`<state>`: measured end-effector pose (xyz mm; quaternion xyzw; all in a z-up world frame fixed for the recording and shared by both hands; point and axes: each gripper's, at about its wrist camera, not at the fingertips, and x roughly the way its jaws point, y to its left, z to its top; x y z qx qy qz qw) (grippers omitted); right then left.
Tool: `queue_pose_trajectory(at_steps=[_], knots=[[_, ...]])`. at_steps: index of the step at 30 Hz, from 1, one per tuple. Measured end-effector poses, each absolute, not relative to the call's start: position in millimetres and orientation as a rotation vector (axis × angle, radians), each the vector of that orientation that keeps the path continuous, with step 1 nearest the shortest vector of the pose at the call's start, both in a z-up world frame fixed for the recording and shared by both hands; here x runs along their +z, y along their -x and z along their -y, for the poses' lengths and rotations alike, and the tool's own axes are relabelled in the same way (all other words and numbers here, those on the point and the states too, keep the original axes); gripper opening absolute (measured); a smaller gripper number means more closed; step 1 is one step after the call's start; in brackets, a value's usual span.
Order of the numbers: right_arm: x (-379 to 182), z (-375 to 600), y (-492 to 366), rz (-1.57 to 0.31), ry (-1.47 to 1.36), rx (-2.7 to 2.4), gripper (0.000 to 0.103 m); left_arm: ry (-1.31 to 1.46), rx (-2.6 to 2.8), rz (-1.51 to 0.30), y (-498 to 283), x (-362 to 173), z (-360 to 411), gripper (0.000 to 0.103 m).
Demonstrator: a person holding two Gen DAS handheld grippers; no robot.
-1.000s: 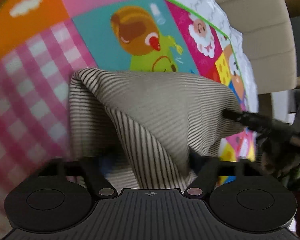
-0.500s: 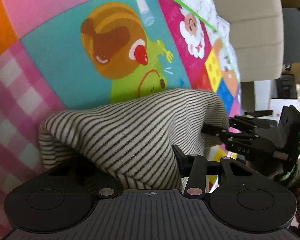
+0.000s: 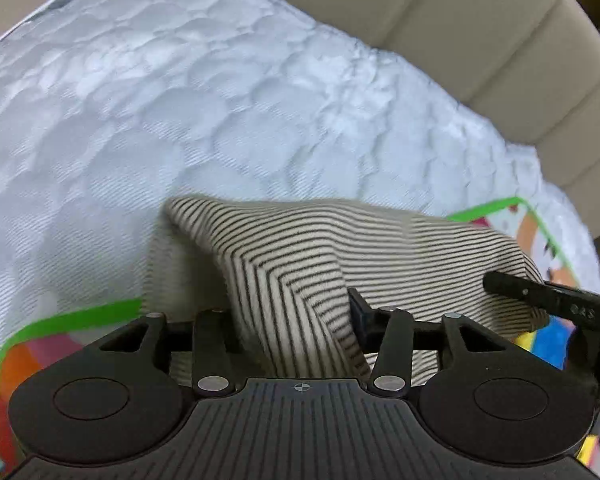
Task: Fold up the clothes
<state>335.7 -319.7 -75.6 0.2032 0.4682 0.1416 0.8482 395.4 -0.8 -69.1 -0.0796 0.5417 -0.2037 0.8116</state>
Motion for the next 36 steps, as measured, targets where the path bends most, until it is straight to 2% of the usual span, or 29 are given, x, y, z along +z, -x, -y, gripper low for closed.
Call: queue_pose_trajectory(at_steps=[2,6,8,9,10,13,16,19,24,29,32,34,35,36], knots=[[-80,312,-327,-0.978,-0.389,0.296,0.021,0.203,-0.438,-1.141,-381,-78,-18,0.054],[-68,289,-315,-0.951,-0.24,0.308,0.032,0.334,-0.504,-1.143,-366,-87,-55,0.057],[-68,279,-310,-0.942,-0.195,0.316,0.028,0.323,-0.544,-1.122,-365,-86,-54,0.053],[-69,275,-308,-0.938,-0.186,0.317,0.018,0.318,-0.558,-1.113,-365,-86,-53,0.049],[-65,276,-307,-0.936,-0.219,0.318,0.017,0.327,-0.564,-1.115,-367,-87,-50,0.037],[-46,282,-301,-0.893,-0.312,0.337,0.015,0.385,-0.558,-1.117,-366,-82,-51,0.027],[-16,284,-284,-0.863,-0.395,0.41,0.015,0.41,-0.597,-1.086,-355,-58,-65,0.026],[-11,279,-257,-0.902,-0.416,0.475,0.015,0.374,-0.613,-1.06,-337,-41,-78,0.026],[-65,262,-239,-1.054,-0.338,0.419,0.015,0.381,-0.507,-1.165,-307,-76,-103,0.028],[-74,254,-244,-0.998,-0.205,0.407,0.019,0.43,-0.438,-1.174,-314,-92,-103,0.032],[-59,259,-244,-0.949,-0.129,0.411,0.03,0.353,-0.405,-1.152,-305,-74,-97,0.042],[-41,270,-241,-0.876,-0.09,0.421,0.043,0.296,-0.372,-1.132,-298,-62,-95,0.046],[-30,277,-239,-0.832,-0.085,0.421,0.061,0.317,-0.384,-1.14,-294,-58,-96,0.049],[-20,284,-238,-0.789,-0.082,0.42,0.074,0.343,-0.398,-1.15,-291,-54,-97,0.06]])
